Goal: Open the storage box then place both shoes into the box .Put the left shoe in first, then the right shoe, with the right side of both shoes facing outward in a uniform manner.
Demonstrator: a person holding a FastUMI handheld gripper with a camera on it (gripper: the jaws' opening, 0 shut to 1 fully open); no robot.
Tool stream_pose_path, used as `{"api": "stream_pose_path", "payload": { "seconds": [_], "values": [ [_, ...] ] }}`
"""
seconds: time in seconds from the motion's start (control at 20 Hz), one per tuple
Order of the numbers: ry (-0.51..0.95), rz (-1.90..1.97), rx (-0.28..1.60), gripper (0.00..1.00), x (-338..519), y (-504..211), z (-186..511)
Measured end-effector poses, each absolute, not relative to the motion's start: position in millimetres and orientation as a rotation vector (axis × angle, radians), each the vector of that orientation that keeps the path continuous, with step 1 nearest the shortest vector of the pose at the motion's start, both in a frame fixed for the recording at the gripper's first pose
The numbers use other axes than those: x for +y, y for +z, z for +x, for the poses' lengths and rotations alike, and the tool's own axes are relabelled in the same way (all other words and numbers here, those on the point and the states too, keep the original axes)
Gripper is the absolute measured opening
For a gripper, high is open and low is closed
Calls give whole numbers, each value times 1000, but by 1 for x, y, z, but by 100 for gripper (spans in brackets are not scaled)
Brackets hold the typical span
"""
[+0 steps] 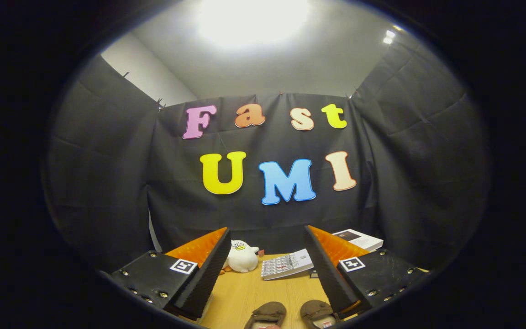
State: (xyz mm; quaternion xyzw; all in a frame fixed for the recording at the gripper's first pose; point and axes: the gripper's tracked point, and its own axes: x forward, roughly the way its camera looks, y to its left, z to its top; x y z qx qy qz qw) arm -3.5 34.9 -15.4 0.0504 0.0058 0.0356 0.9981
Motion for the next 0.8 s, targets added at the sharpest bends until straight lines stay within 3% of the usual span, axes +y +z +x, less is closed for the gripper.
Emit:
{"api": "stream_pose_path", "payload": {
  "seconds": [0.8],
  "values": [
    [276, 477, 266, 97, 124, -113, -21]
  ]
}}
